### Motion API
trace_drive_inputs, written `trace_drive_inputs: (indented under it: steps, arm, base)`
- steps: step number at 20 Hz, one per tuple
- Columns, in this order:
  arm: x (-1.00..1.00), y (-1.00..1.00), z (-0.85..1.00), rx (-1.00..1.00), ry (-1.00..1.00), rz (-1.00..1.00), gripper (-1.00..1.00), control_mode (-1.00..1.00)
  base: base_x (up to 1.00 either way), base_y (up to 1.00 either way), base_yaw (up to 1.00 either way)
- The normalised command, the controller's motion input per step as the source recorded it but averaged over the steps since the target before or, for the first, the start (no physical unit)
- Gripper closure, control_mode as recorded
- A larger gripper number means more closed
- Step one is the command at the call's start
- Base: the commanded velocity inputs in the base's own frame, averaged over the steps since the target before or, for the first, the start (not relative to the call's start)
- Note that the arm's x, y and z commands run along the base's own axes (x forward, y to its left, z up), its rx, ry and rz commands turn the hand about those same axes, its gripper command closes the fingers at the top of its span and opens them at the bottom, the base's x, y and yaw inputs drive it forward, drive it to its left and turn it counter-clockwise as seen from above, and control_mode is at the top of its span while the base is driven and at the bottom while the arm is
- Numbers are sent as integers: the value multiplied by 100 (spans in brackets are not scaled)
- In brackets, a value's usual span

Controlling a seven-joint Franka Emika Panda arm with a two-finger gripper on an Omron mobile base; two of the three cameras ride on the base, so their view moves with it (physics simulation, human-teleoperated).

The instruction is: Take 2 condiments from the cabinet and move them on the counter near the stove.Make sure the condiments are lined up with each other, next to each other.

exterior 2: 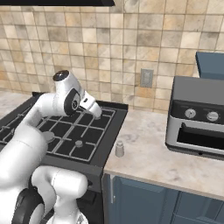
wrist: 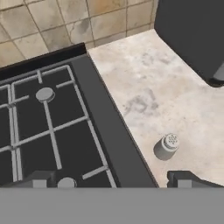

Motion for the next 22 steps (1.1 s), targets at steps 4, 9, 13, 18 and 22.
trace_drive_inputs:
  steps: [4,9,13,18,22]
  arm:
    - [-4,16,17,1,-11,-15,-100,-100]
    - [-15,0,16,1,-2,13,-100,-100]
    - [-35,0,8,0,0,18,-100,-100]
    - [-45,0,15,0,-1,14,-100,-100]
    - [-44,0,24,0,-1,16,-100,-100]
  base:
    - [0,0,0]
    - [0,0,0]
    - [0,0,0]
    - [0,0,0]
    - [0,0,0]
